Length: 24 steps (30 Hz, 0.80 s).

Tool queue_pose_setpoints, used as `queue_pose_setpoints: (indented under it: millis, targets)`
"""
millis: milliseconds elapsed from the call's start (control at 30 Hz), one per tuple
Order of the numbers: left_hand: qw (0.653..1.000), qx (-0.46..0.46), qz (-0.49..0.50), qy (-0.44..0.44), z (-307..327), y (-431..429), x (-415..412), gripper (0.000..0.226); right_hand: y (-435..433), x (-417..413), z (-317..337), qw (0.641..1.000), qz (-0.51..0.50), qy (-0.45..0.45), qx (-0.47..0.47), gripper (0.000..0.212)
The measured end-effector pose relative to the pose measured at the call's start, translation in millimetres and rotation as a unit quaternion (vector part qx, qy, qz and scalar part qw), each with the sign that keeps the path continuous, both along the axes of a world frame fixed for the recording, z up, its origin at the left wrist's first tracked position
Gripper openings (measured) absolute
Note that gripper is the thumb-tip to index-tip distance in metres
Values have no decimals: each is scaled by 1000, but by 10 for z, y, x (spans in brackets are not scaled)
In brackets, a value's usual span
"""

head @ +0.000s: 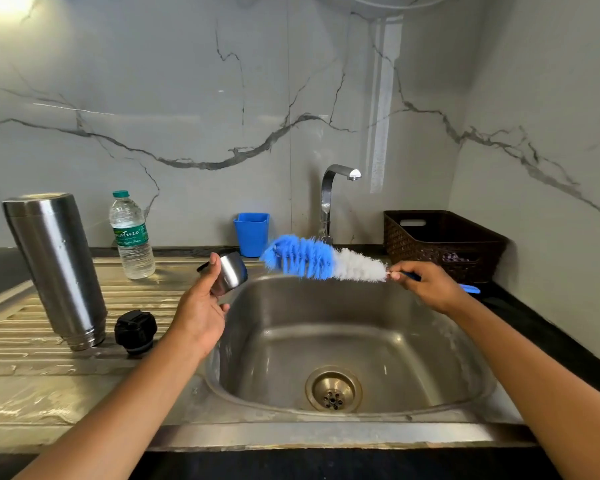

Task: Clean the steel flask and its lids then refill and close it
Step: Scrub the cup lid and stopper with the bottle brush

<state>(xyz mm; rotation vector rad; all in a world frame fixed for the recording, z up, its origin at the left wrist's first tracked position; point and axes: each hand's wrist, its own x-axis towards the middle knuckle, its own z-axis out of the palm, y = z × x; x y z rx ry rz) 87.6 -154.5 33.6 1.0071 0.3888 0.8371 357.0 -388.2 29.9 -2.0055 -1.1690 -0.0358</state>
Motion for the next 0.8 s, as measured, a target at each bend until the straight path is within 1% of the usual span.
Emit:
queue_pose_setpoints:
  millis: [67,100,133,167,300,400,533,600,700,800]
  targets:
    - [1000,25,16,-2,1,58,-7,60,-82,-5,70,999,19,-13,-45,12]
    - [998,52,26,-2,-13,91,-15,74,-107,-7,97,996,21,-30,-77,10]
    - [996,80,36,-3,-25,107,-29,78,-113,-17,122,994,24,-40,-102,11]
    - [994,105,42,-4,-45,126,-28,76,-108,-44,146,992,35,-33,-116,12]
    - [985,167,50,-8,-81,107,0,53,-57,-213,209,984,111,58,-127,17]
    - [981,187,47,15,-98,89,22,42,-8,-304,215,976,134,70,-158,19]
    - [978,202,40,43,-133,114,17,45,72,-340,180,966,159,80,-186,22]
    - [979,191,51,43,-132,146,17,41,31,-264,191,967,155,92,-179,22]
    - [983,177,46,33,-137,166,27,38,-62,-174,198,968,140,140,-157,24]
    - [984,171,39,37,-153,143,51,44,-6,-257,176,960,160,127,-189,24]
